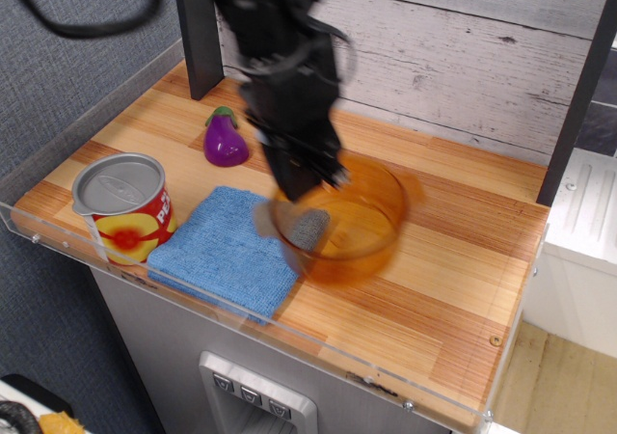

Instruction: Place the orange pot on top of the blue cloth.

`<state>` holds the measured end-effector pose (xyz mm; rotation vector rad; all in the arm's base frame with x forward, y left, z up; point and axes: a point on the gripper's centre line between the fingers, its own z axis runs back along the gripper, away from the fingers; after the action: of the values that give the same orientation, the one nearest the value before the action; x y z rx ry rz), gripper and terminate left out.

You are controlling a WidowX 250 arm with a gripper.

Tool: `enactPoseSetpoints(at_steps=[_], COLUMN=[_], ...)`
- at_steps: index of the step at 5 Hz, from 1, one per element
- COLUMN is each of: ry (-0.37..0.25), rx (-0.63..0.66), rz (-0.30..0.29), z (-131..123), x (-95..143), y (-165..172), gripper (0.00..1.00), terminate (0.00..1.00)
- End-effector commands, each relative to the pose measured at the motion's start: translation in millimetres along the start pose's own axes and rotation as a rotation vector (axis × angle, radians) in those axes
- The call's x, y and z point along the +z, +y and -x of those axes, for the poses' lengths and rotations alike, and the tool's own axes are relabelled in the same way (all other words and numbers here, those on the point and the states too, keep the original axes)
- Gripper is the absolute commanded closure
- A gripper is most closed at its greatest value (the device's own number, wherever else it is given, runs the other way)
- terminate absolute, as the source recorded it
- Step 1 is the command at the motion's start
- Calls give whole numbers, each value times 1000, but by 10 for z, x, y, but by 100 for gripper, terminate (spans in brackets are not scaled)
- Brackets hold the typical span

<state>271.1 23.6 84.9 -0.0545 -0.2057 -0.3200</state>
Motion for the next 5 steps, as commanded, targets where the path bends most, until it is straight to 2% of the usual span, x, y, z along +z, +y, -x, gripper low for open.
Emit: enactPoseSetpoints(at_steps=[1, 3, 5], ry=[-13, 14, 55], rx=[63, 66, 49], rz=[-90, -117, -93], z=[128, 257, 368], x=[200, 83, -6], y=[480, 680, 745], gripper=[100, 100, 100], terminate=[0, 0, 0])
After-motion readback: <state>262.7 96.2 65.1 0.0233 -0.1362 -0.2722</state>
